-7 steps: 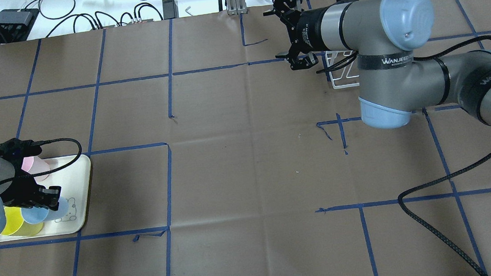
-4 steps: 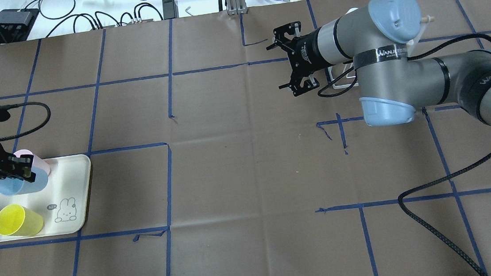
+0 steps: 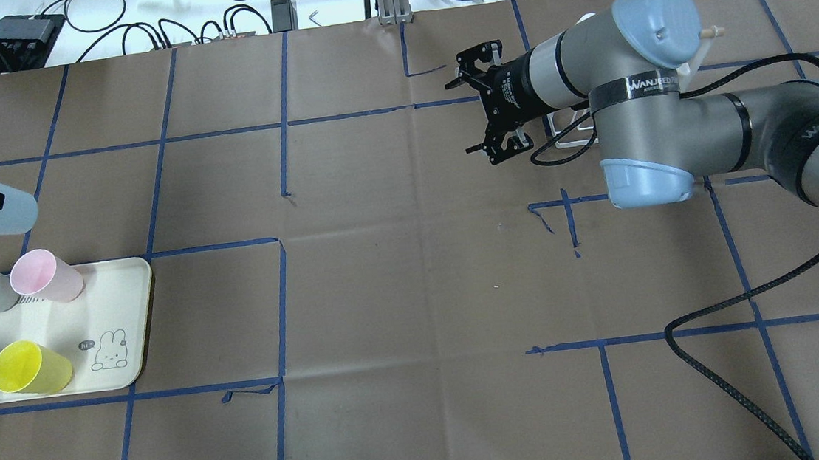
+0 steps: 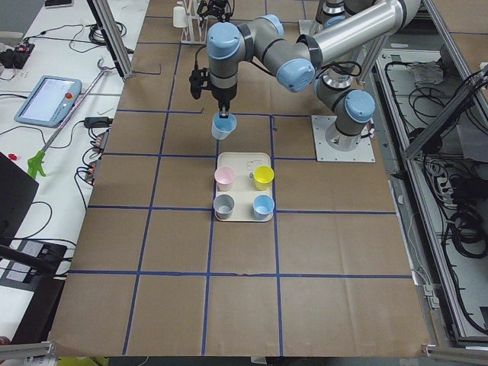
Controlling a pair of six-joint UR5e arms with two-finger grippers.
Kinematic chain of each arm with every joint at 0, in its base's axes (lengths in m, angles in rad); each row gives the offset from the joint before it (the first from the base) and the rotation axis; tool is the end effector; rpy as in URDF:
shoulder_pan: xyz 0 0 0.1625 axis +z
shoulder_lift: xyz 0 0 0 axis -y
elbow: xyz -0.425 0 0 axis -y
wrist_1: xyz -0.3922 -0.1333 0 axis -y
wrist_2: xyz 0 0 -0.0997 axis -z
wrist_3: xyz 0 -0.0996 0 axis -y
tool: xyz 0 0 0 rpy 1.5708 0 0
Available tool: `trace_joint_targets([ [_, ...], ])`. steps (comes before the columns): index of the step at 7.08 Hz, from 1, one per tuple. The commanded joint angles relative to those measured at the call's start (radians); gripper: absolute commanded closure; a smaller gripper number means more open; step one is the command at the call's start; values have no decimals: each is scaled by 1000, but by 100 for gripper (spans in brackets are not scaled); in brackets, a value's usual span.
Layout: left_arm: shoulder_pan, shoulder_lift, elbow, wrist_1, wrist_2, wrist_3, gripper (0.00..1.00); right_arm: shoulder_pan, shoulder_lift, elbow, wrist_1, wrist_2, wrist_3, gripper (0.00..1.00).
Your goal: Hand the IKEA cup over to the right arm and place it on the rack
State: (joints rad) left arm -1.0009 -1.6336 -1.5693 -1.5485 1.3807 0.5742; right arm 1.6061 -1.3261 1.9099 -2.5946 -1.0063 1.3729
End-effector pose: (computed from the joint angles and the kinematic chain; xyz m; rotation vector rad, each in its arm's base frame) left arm 0.1492 -0.5148 0.4610 -0.0009 -2.9589 0.1042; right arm 0.2061 -0.5493 0.3250 1.3866 2.0093 0.0421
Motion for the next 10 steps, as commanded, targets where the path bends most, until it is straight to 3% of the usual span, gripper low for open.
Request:
trace_joint_targets([
  [1,-22,-14,15,110,-252,39,100,0,-1,-2,-2,0,0,0],
  [3,-38,-38,-15,311,-534,44,100,0,1,0,-2,0,0,0],
  [4,-62,-67,-52,484,-637,46,100,0,2,-2,-2,0,0,0],
  [8,-200,-150,-233,1049,-800,41,99,0,4,8,-12,-15,-8,0],
  [10,-270,-259,-313,1406,-843,21,99,2,14,9,-233,-32,-18,0],
])
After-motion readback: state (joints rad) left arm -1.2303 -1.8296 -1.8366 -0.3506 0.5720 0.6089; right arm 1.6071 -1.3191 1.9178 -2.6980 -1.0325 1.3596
